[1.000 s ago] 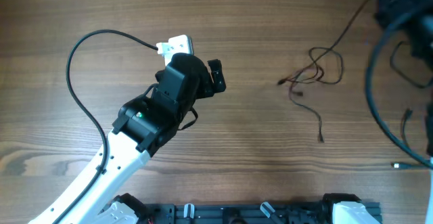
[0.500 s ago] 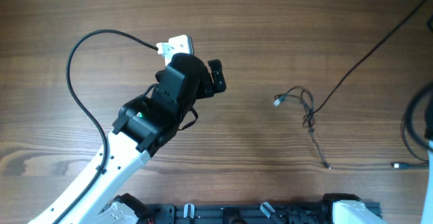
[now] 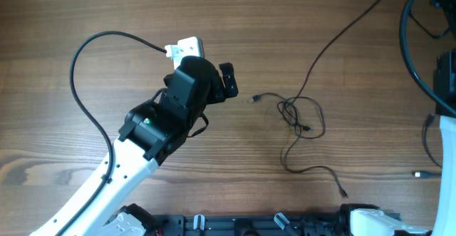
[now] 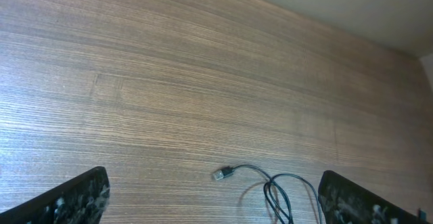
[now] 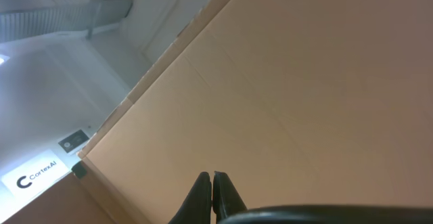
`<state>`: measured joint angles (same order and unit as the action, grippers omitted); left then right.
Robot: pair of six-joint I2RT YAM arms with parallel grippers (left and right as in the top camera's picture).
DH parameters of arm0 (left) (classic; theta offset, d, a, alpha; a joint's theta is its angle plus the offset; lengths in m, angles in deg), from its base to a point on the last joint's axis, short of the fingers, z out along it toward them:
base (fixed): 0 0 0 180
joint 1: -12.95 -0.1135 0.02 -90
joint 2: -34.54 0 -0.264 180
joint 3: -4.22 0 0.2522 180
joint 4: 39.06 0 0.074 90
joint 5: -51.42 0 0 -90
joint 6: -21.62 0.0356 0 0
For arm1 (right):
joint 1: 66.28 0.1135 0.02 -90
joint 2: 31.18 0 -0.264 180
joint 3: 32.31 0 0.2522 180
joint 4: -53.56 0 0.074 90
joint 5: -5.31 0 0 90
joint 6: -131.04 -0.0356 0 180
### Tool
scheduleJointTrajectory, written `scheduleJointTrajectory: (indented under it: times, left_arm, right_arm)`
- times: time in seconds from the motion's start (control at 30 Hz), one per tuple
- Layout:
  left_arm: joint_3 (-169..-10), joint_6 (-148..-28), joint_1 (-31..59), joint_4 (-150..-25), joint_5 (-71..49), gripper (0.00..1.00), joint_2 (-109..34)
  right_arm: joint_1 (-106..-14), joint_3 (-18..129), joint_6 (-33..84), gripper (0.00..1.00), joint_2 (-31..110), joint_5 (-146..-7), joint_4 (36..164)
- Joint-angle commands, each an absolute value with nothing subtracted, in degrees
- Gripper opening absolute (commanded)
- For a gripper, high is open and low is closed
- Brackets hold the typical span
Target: Untangle cables
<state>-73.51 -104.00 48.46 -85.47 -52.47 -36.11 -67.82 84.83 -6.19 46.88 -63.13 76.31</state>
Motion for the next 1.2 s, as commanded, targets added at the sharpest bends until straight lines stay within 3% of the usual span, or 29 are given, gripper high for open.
scheduleJointTrajectory:
  times: [0.0,0.1,0.23,0.37,0.5,0.6,0.67,0.77,0.93,1.0,1.03,1.07,1.13,1.17]
  left_arm:
    - [-73.57,-103.10,48.20,-85.29,-53.41,1.00,-36.09]
    - [-73.57,-103.76,48.33,-83.81,-48.01,1.00,-36.09]
    - [-73.57,-102.88,48.40,-76.62,-30.28,1.00,-38.08]
    - [-73.57,-94.49,49.23,-72.22,-10.83,1.00,-44.07]
    - [-73.57,-85.95,51.81,-68.79,-2.31,1.00,-49.33]
    - [-73.57,-75.76,54.67,-66.76,-1.91,0.99,-52.57]
    - [-73.55,-69.31,56.24,-66.71,-1.98,0.93,-53.79]
    - [-73.57,-60.88,57.55,-66.50,-2.70,0.95,-55.41]
    - [-73.57,-59.80,58.08,-59.68,-8.16,0.85,-59.65]
    - [-73.57,-59.83,58.08,-55.96,-8.25,0.85,-61.51]
    - [-73.57,-59.80,58.12,-54.34,-8.25,0.82,-62.45]
    - [-73.57,-59.83,58.12,-53.32,-8.25,0.60,-62.95]
    - [-73.57,-60.57,58.08,-53.21,-8.25,0.04,-62.73]
    - [-73.57,-62.43,57.97,-53.21,-8.23,0.04,-62.36]
  right_arm:
    - [-67.47,86.62,-6.36,0.05,46.81,-62.01,76.03]
    - [-67.47,88.59,-6.95,0.05,46.70,-61.51,76.88]
    - [-67.47,92.30,-6.95,0.05,46.70,-61.51,78.35]
    - [-67.47,93.44,-6.95,0.05,46.59,-61.73,79.72]
    - [-67.47,93.44,-7.15,0.05,46.59,-61.71,80.66]
    - [-67.47,93.53,-7.17,0.05,46.59,-61.69,80.66]
    - [-67.47,93.53,-7.08,0.05,46.59,-61.47,80.73]
    - [-67.47,93.53,-7.15,0.05,46.59,-60.20,80.68]
    - [-67.47,93.53,-7.89,0.05,46.59,-60.18,80.44]
    - [-67.47,93.53,-7.85,0.05,46.55,-60.16,80.44]
    - [-67.47,93.53,-7.78,0.05,46.53,-60.16,80.47]
    - [-67.47,93.53,-7.63,0.05,46.48,-60.18,80.62]
    - [-67.47,93.53,-6.49,0.05,46.44,-60.27,81.25]
    - [-67.49,93.53,-5.79,0.05,46.44,-60.33,81.60]
